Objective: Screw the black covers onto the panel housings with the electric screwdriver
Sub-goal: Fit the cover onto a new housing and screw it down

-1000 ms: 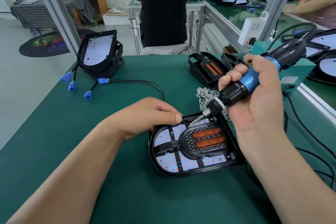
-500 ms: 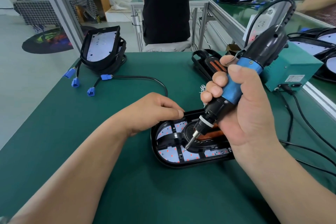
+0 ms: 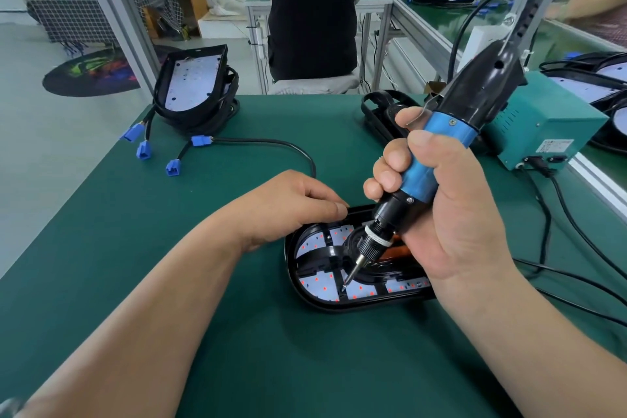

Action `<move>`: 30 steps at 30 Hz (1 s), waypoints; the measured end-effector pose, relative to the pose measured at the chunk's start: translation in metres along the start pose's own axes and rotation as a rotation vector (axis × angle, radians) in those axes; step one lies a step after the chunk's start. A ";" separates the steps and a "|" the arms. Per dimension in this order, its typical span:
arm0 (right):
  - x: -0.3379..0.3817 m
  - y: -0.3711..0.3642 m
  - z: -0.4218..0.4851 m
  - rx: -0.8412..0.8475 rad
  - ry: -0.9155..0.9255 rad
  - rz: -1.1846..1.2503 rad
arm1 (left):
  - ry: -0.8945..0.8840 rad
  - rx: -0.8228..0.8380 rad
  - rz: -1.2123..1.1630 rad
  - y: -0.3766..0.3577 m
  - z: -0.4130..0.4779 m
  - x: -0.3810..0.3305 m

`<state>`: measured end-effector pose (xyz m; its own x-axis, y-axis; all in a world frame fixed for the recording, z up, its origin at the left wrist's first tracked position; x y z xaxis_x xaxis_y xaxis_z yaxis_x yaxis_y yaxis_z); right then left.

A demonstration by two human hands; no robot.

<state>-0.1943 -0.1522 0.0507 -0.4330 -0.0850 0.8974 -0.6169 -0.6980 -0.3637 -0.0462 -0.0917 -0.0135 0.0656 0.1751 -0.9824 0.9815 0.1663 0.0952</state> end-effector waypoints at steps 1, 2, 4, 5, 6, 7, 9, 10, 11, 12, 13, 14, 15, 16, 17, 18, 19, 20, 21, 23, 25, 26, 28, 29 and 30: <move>0.000 -0.001 0.000 0.007 0.003 -0.002 | 0.000 0.003 0.001 0.000 0.000 0.000; 0.000 -0.002 0.000 0.015 0.008 -0.004 | -0.001 0.007 0.003 0.000 0.000 0.000; 0.001 -0.004 -0.001 0.041 0.023 -0.011 | -0.005 0.015 0.008 -0.001 0.000 -0.001; 0.003 -0.006 -0.002 0.064 0.034 -0.014 | -0.009 0.017 0.013 -0.001 0.000 -0.001; 0.004 -0.009 -0.003 0.094 0.047 -0.017 | -0.011 0.021 0.021 -0.002 0.000 -0.001; 0.006 -0.012 -0.005 0.132 0.062 -0.018 | -0.014 0.026 0.029 -0.002 0.000 -0.001; 0.011 -0.021 -0.008 0.215 0.095 -0.021 | -0.022 0.038 0.039 -0.003 0.000 -0.002; 0.012 -0.025 -0.009 0.253 0.108 -0.021 | -0.031 0.047 0.050 -0.004 -0.001 -0.004; 0.013 -0.029 -0.010 0.289 0.114 -0.022 | -0.039 0.056 0.061 -0.005 -0.001 -0.004; 0.013 -0.032 -0.011 0.320 0.115 -0.024 | -0.039 0.060 0.067 -0.006 -0.001 -0.004; 0.013 -0.035 -0.012 0.344 0.112 -0.022 | -0.039 0.063 0.067 -0.006 0.000 -0.004; 0.013 -0.036 -0.012 0.360 0.105 -0.019 | -0.040 0.064 0.066 -0.006 -0.001 -0.004; 0.012 -0.037 -0.012 0.371 0.097 -0.015 | -0.044 0.069 0.063 -0.006 0.000 -0.004; 0.011 -0.037 -0.011 0.377 0.089 -0.008 | -0.046 0.073 0.057 -0.006 0.000 -0.004; 0.011 -0.037 -0.011 0.383 0.081 -0.003 | -0.050 0.079 0.046 -0.006 0.001 -0.004; 0.010 -0.037 -0.011 0.387 0.075 0.000 | -0.055 0.083 0.036 -0.006 0.000 -0.004; 0.009 -0.036 -0.010 0.390 0.071 -0.001 | -0.060 0.089 0.028 -0.006 0.001 -0.004; 0.008 -0.035 -0.010 0.394 0.071 -0.006 | -0.062 0.089 0.022 -0.007 0.000 -0.004; 0.008 -0.035 -0.010 0.401 0.076 -0.009 | -0.067 0.090 0.017 -0.006 0.001 -0.004; 0.009 -0.035 -0.011 0.423 0.093 -0.008 | -0.073 0.089 0.024 -0.005 0.001 -0.004; 0.009 -0.033 -0.012 0.427 0.108 -0.005 | -0.072 0.096 0.036 -0.005 0.001 -0.004; 0.009 -0.033 -0.012 0.421 0.113 -0.001 | -0.064 0.095 0.031 -0.005 0.000 -0.004; 0.009 -0.029 -0.011 0.389 0.121 0.014 | -0.061 0.096 0.023 -0.004 -0.001 -0.004; 0.010 -0.027 -0.010 0.364 0.125 0.024 | -0.068 0.095 0.030 -0.004 0.000 -0.003; 0.011 -0.024 -0.008 0.333 0.128 0.035 | -0.064 0.086 0.029 -0.004 -0.001 -0.004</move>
<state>-0.1893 -0.1303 0.0670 -0.5418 -0.0377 0.8396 -0.3614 -0.8915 -0.2733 -0.0504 -0.0918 -0.0100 0.1027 0.1160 -0.9879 0.9906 0.0778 0.1122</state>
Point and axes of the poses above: each hand's wrist, its own z-axis towards the middle knuckle, its own y-axis out of the back of the hand, x = y × z, the point moved 8 cm from there along z, towards the middle knuckle, and after that the axes turned 15 degrees about -z, right-handed, at the moved point
